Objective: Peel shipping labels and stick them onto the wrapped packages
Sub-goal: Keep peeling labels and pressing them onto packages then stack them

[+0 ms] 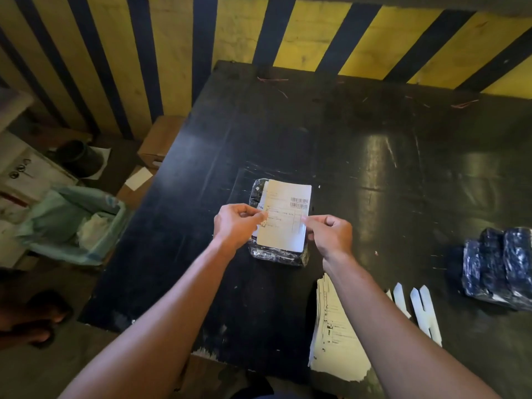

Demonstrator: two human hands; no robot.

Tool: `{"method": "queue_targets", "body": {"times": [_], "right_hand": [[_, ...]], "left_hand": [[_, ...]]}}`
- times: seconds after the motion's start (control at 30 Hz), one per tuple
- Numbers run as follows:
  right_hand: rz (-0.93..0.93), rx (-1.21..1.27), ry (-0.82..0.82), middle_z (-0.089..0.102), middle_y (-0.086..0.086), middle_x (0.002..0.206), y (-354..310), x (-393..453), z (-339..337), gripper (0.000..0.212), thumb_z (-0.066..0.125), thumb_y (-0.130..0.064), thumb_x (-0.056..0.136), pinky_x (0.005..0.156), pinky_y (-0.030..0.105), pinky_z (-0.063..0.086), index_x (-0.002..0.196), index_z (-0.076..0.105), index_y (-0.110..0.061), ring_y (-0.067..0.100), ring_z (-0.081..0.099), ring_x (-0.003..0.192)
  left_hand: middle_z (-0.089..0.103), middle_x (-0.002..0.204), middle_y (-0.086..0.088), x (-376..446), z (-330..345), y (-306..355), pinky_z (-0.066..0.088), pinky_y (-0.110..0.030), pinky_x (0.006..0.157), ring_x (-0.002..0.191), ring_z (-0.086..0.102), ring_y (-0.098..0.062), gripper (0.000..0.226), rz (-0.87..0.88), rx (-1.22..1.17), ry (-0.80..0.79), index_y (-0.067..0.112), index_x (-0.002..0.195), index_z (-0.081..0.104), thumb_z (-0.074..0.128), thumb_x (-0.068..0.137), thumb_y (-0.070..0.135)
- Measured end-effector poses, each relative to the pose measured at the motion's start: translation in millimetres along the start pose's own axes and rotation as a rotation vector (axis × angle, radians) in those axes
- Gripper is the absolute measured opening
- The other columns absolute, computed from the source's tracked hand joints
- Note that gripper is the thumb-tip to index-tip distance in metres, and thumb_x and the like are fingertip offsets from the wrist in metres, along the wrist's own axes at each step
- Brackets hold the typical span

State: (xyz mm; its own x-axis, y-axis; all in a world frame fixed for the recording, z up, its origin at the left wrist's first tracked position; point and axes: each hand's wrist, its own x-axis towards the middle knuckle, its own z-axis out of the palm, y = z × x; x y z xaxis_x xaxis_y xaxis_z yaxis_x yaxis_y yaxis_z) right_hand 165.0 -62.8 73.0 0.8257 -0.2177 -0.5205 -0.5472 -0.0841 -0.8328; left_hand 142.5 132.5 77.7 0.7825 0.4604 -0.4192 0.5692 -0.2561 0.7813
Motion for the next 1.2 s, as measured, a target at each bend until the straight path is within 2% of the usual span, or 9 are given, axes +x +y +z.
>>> {"method": "queue_targets", "body": {"times": [0.07,0.17,0.43,0.63,0.8,0.93,1.1,1.2], "right_hand": [[0.018,-0.017,0.015,0.08,0.002,0.086,-4,11,10,0.013,0.086,-0.016,0.085,0.068,0.029,0.054,0.076,0.078,-0.011,0.016,0.067,0.074],[0.035,-0.035,0.041,0.079,0.002,0.081,-5,22,21,0.016,0.088,-0.017,0.081,0.068,0.03,0.054,0.07,0.076,-0.016,0.015,0.066,0.07],[0.031,-0.119,0.1,0.075,-0.005,0.077,-5,26,34,0.017,0.086,-0.021,0.084,0.055,0.022,0.047,0.073,0.074,-0.015,0.011,0.068,0.069],[0.033,-0.147,0.132,0.075,-0.005,0.076,-2,27,37,0.015,0.085,-0.021,0.083,0.058,0.024,0.049,0.073,0.075,-0.015,0.011,0.069,0.07],[0.044,-0.166,0.148,0.076,-0.003,0.077,-2,30,38,0.013,0.084,-0.018,0.082,0.061,0.026,0.055,0.074,0.075,-0.015,0.014,0.071,0.075],[0.039,-0.205,0.15,0.076,-0.003,0.077,-2,33,39,0.013,0.084,-0.016,0.08,0.07,0.035,0.063,0.072,0.075,-0.015,0.014,0.072,0.076],[-0.009,-0.26,0.157,0.074,-0.002,0.071,-1,34,39,0.014,0.083,-0.015,0.082,0.066,0.036,0.063,0.072,0.074,-0.012,0.011,0.067,0.06],[-0.041,-0.281,0.166,0.073,-0.002,0.07,-1,34,39,0.014,0.082,-0.014,0.082,0.063,0.034,0.063,0.073,0.073,-0.012,0.013,0.068,0.063]], "left_hand": [[0.081,0.086,0.006,17,-2,2,0.064,-0.032,0.081,0.086,0.078,-0.013,0.012,-0.013,0.042,-0.013,0.026,0.082,0.082,0.087,0.084,0.037],[0.08,0.086,0.007,32,-3,5,0.064,-0.03,0.077,0.084,0.077,-0.011,0.015,-0.017,0.097,-0.012,0.027,0.079,0.081,0.088,0.083,0.04],[0.079,0.089,0.006,50,1,5,0.066,-0.038,0.078,0.086,0.075,-0.014,0.019,-0.04,0.163,-0.021,0.026,0.075,0.08,0.089,0.082,0.041],[0.078,0.086,0.005,53,2,2,0.066,-0.039,0.079,0.081,0.072,-0.013,0.019,-0.046,0.182,-0.029,0.025,0.074,0.079,0.089,0.083,0.038],[0.079,0.087,0.006,55,2,3,0.066,-0.043,0.081,0.087,0.075,-0.015,0.019,-0.043,0.201,-0.045,0.026,0.074,0.079,0.089,0.082,0.04],[0.078,0.089,0.006,56,4,1,0.067,-0.04,0.079,0.086,0.074,-0.013,0.021,-0.029,0.221,-0.035,0.028,0.071,0.077,0.09,0.082,0.04],[0.078,0.088,0.005,57,3,3,0.064,-0.033,0.074,0.082,0.072,-0.009,0.023,0.0,0.25,-0.04,0.028,0.069,0.075,0.092,0.08,0.038],[0.073,0.089,0.007,55,-2,5,0.054,-0.027,0.066,0.077,0.065,-0.004,0.032,0.014,0.286,0.012,0.025,0.083,0.073,0.095,0.074,0.047]]}}
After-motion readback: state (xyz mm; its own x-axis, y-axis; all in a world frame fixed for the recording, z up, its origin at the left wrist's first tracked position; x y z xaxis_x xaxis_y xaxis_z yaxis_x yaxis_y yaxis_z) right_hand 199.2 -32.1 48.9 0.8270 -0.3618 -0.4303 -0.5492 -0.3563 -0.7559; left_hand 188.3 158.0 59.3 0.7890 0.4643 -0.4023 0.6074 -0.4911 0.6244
